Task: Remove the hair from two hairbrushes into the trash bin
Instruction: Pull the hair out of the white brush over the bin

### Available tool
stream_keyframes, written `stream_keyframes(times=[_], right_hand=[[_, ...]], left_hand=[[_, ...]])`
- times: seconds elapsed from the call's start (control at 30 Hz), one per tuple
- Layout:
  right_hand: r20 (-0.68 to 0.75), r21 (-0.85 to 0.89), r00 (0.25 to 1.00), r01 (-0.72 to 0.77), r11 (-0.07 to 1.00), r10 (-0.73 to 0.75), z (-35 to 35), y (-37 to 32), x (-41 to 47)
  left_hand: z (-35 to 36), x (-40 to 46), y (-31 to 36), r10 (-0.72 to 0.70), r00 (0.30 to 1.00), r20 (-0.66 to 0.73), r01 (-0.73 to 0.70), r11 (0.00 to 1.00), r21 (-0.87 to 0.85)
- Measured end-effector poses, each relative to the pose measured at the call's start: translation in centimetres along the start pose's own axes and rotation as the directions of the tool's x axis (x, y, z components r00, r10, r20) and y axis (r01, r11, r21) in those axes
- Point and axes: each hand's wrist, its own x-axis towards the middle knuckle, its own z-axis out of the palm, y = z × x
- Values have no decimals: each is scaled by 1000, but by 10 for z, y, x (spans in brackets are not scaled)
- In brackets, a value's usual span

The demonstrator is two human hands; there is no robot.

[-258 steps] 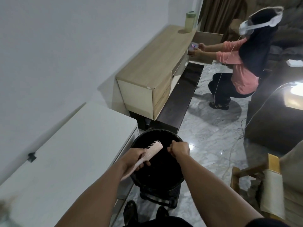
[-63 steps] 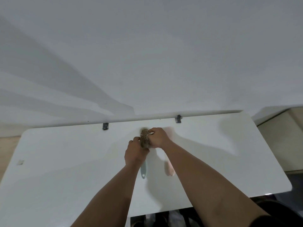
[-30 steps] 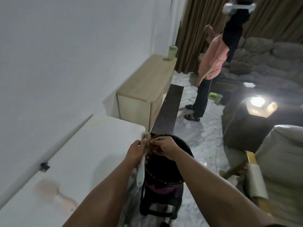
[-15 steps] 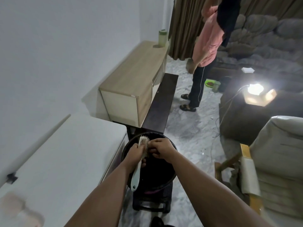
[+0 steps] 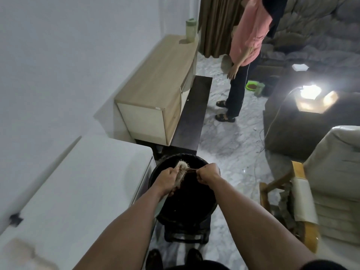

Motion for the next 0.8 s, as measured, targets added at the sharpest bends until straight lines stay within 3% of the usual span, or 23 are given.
stream_keyframes(times=[0.13, 0.2, 0.33, 0.43, 0.53, 0.57, 0.67, 0.8], right_hand=[[-168, -165, 986, -49, 985, 21, -10, 30, 15], [-168, -165, 983, -97, 982, 69, -14, 46, 14], [65, -27, 994, -90, 996, 92, 1, 43, 7], [248, 143, 961, -159, 977, 120, 22, 24, -4], [319, 147, 946, -114, 983, 62, 32, 8, -10], [276, 150, 961, -51, 987, 8, 34, 1, -14], [179, 149, 971, 133, 980, -159, 45, -14, -22], [137, 182, 965, 197, 963, -223, 62, -14, -21]], left_hand=[[-25, 0, -3, 4, 995, -100, -18, 989, -146], [-48, 8, -3, 0, 982, -187, -40, 977, -209], [-65, 15, -9, -29, 985, -170, -11, 973, -230], [-51, 12, -13, -74, 991, -109, 43, 963, -266], [-41, 14, -22, -127, 989, -69, 103, 953, -285], [-40, 16, -26, -127, 990, -60, 106, 958, -267], [-32, 18, -32, -45, 998, -42, 36, 983, -181], [-25, 18, -25, 58, 996, -72, -59, 998, -9]])
